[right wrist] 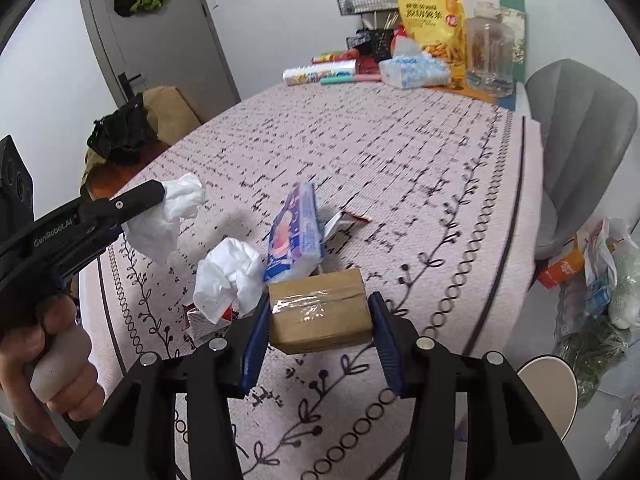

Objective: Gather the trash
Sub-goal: 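Carry the tissue in the left gripper and the cardboard box in the right gripper over the bin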

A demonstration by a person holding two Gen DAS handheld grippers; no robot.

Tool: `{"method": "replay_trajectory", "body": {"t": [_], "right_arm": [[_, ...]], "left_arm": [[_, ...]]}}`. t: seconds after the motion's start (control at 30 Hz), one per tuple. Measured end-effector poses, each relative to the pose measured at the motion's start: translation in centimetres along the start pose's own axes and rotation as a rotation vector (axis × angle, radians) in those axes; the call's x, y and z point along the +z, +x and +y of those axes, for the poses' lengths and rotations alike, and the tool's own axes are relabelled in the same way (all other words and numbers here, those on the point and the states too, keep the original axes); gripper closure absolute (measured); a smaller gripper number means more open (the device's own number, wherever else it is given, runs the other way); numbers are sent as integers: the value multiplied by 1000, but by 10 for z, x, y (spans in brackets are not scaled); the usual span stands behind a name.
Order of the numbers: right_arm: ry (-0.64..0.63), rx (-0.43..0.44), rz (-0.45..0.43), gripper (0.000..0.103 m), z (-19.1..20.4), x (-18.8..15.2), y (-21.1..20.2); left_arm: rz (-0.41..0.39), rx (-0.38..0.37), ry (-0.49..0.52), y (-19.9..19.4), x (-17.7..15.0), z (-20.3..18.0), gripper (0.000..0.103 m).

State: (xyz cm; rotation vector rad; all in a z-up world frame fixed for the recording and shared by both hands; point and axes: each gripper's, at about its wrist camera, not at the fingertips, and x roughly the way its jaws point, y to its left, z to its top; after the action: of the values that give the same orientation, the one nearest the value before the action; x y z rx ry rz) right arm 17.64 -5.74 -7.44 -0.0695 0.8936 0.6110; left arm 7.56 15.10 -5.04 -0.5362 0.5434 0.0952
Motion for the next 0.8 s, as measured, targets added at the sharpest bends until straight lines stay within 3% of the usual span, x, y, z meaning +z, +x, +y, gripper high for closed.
{"method": "replay_trajectory", "body": {"t": [0.53, 0.8], "right_arm": [[142, -33, -134, 55, -72, -13, -65], [215, -63, -193, 55, -105, -21, -87]], "left_arm": [[-42, -37, 153, -13, -5, -88, 83], [9, -97, 225, 5, -9, -135, 83]]}}
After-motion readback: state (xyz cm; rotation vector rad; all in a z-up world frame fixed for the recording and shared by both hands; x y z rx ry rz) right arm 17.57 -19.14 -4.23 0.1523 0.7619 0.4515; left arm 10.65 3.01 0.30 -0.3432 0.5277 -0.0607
